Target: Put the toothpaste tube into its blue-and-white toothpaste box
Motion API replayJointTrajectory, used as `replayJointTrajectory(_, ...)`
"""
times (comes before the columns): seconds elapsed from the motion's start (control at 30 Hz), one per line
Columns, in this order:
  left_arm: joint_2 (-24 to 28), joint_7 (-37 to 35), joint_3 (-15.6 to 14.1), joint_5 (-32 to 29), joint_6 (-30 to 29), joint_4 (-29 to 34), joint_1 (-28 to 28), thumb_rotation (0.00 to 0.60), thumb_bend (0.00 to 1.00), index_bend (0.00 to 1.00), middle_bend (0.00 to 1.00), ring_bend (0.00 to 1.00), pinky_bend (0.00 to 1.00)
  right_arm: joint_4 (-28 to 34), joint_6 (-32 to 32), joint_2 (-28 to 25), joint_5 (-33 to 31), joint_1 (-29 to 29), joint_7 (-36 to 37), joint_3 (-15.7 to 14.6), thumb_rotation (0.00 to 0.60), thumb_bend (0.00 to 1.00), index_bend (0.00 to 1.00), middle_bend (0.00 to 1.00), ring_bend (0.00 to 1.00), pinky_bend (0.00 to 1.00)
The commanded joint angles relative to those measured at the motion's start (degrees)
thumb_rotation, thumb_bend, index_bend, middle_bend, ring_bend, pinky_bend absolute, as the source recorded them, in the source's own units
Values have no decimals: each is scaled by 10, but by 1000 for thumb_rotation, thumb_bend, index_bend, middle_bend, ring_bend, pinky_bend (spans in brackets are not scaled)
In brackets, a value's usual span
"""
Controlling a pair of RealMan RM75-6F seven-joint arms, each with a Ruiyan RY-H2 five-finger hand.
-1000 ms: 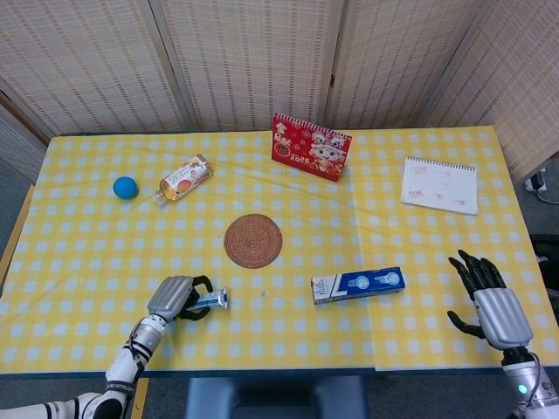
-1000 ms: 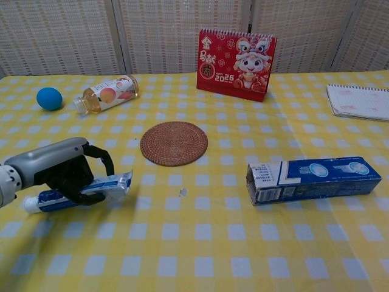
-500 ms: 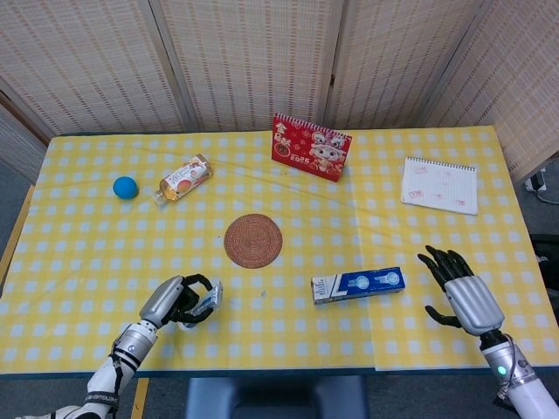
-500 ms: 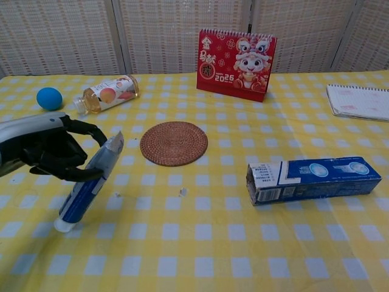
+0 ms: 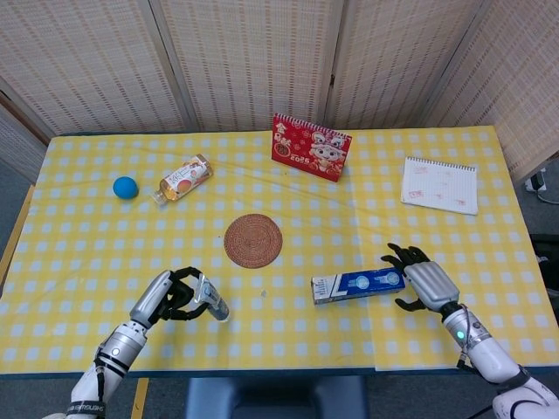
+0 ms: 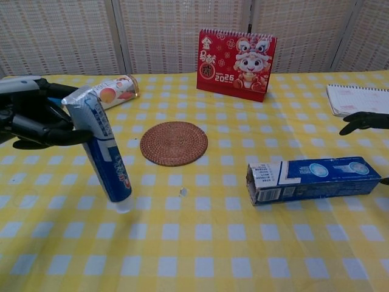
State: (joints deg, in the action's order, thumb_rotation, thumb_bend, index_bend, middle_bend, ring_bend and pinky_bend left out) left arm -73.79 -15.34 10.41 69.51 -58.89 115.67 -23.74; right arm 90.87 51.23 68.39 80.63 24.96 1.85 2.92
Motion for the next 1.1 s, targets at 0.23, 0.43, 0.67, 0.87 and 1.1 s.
replayJointTrajectory(0.23,19,-2,-8,27,-31,31,14,600,591,918,1000,1000,1000,23,-49,27,-58,38,-70,6,600,302,210,19,94,59)
replayJointTrajectory(0.43,26,-6,-13,35,-40,38,18,600,591,918,1000,1000,1000,23,-52,46,-92,51,-110,6,600,303,221,19,94,61)
replayJointTrajectory(0.67,32,-18,-16,41,-45,35,20,600,591,918,1000,1000,1000,4,-42,83,-130,65,-151,13,600,303,221,22,98,61)
replayJointTrajectory(0.87,39,-35,-14,40,-47,28,21,600,593,918,1000,1000,1000,-8,-51,106,-156,77,-155,17,600,303,227,46,127,106)
replayJointTrajectory(1.1,45,-50,-14,42,-46,21,20,600,593,918,1000,1000,1000,-10,-47,122,-157,78,-146,10,600,303,293,156,231,271)
